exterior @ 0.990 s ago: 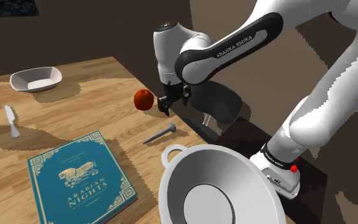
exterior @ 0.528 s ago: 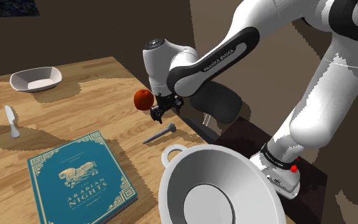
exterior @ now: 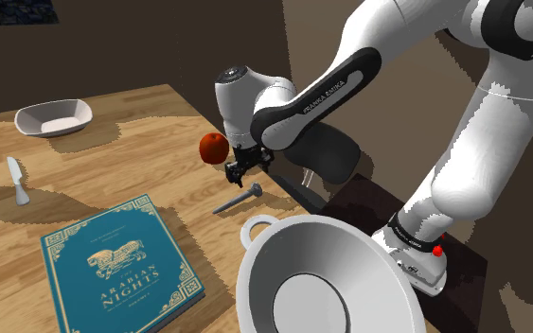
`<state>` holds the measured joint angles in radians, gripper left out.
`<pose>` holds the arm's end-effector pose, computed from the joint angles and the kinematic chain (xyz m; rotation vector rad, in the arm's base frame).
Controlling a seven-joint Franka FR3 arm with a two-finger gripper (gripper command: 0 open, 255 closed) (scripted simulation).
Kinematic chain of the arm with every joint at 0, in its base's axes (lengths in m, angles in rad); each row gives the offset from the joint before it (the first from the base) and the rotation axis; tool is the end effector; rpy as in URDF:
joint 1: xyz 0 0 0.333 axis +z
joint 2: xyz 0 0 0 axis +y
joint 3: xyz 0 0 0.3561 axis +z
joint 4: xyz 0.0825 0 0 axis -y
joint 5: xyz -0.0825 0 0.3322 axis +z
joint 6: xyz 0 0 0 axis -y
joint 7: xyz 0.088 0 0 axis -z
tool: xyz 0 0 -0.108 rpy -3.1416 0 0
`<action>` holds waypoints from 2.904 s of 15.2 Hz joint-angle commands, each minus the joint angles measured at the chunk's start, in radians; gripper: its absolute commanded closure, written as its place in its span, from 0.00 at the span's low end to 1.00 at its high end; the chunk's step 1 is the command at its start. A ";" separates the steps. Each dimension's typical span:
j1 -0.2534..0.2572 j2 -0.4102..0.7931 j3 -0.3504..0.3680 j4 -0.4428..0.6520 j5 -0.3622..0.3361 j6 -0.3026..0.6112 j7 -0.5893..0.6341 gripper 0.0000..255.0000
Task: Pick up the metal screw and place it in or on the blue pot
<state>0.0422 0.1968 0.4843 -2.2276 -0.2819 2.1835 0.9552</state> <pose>0.4331 0.2327 0.3549 2.8893 -0.3478 -0.1061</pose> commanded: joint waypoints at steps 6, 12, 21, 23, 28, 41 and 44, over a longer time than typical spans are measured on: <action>0.000 0.000 0.000 0.000 0.000 0.000 0.000 1.00; 0.000 0.000 0.000 0.000 0.000 0.000 0.000 1.00; -0.010 -0.080 0.014 0.026 0.059 -0.090 -0.050 1.00; -0.009 -0.080 0.014 0.027 0.058 -0.089 -0.050 1.00; -0.029 -0.071 0.050 -0.021 0.106 -0.050 -0.420 0.00; -0.028 -0.022 0.037 -0.066 0.063 0.034 -0.390 0.00; -0.028 -0.022 0.037 -0.066 0.063 0.034 -0.390 1.00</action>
<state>0.0145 0.1750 0.5215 -2.2934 -0.2190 2.2176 0.5649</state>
